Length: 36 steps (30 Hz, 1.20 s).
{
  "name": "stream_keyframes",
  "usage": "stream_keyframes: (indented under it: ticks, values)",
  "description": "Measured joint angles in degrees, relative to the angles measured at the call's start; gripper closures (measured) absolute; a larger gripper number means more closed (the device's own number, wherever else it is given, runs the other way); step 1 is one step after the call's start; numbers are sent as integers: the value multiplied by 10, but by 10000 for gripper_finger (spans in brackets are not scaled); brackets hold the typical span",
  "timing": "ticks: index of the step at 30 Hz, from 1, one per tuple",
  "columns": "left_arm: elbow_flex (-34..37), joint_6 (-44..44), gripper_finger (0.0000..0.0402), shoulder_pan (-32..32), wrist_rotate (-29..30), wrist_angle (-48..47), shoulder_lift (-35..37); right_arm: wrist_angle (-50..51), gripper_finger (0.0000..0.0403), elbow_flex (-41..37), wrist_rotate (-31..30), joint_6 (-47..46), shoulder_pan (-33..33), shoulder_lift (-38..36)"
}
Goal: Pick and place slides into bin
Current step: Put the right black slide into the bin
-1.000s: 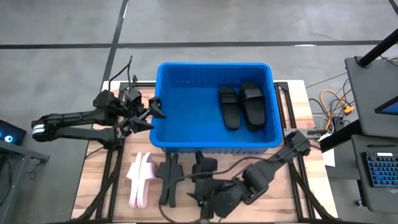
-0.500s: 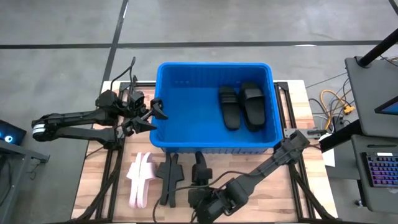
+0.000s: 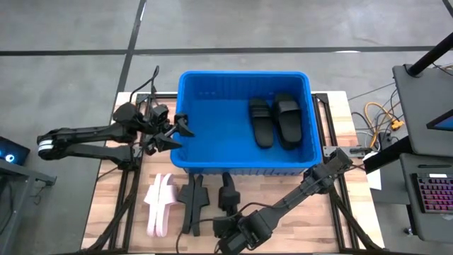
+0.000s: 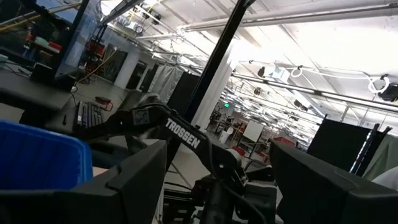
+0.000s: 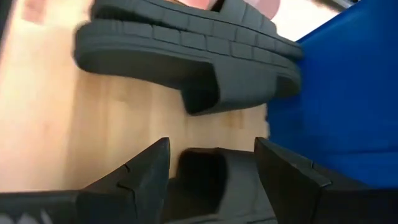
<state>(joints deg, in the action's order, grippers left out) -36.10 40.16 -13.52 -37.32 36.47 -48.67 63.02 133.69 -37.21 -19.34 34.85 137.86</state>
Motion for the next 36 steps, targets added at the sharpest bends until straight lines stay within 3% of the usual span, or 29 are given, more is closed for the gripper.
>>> stream_keyframes:
  ticks: [4, 19, 30, 36]
  values:
    - [0, 0, 132, 0, 0, 0, -10, 6, 179, -9, -24, 28, -2, 0]
    - [0, 2, 132, 0, 0, 1, -3, 9, 179, -73, -23, 59, -21, 1]
    - [0, 2, 132, 0, 0, 1, -3, 6, 180, -83, -87, 59, -25, 1]
    - [0, 2, 132, 0, 0, 1, -3, 7, 205, -103, -77, 60, -29, 1]
